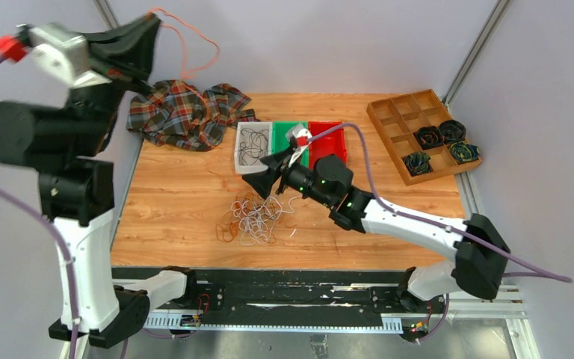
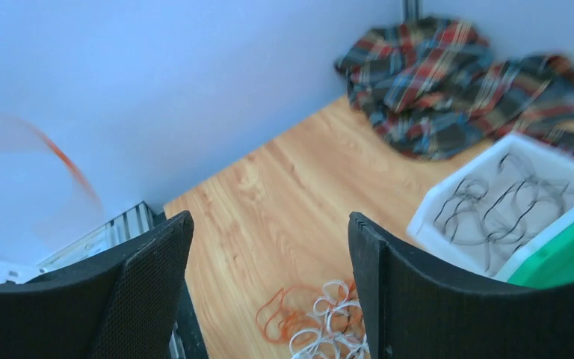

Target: Untangle the cables

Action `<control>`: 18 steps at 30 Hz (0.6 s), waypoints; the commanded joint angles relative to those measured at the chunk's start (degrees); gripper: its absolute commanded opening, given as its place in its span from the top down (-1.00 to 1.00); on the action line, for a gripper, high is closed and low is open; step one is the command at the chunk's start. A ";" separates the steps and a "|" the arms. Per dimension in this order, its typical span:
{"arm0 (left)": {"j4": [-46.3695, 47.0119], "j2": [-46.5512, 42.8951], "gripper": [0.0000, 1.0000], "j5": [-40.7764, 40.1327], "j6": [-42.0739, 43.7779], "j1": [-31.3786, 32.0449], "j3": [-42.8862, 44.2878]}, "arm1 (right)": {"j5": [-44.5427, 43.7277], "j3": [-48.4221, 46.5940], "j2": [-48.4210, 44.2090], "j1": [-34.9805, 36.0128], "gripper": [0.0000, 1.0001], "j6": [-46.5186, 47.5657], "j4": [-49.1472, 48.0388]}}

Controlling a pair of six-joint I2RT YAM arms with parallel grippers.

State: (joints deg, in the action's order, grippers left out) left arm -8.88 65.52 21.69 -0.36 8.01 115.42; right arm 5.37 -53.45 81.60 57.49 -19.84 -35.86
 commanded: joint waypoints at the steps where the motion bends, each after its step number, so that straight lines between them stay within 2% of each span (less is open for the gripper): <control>1: -1.57 1.62 0.99 5.73 -6.08 0.30 -9.13 | -1.19 -6.82 -2.86 -1.45 -0.52 7.77 17.28; 3: -2.72 1.67 0.99 5.68 -4.55 1.60 -12.06 | -4.33 -7.14 -3.75 -2.65 -0.52 9.20 21.81; 7: -6.57 2.98 0.99 1.62 2.69 6.74 -15.51 | -7.05 -3.13 -5.97 -6.39 -0.52 7.49 21.08; 11: -10.43 7.08 0.99 -1.36 7.35 10.41 -14.72 | -12.75 -1.20 -7.44 -8.09 -0.50 8.15 21.92; 18: -8.67 15.92 0.99 -2.81 10.69 14.00 -12.00 | -16.68 0.82 -7.33 -12.97 -0.47 7.13 22.64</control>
State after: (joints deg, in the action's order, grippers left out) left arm -18.98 77.08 20.69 6.87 20.43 100.33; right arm -6.74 -54.24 75.81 47.40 -13.02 -13.58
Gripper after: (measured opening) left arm 0.017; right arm 0.738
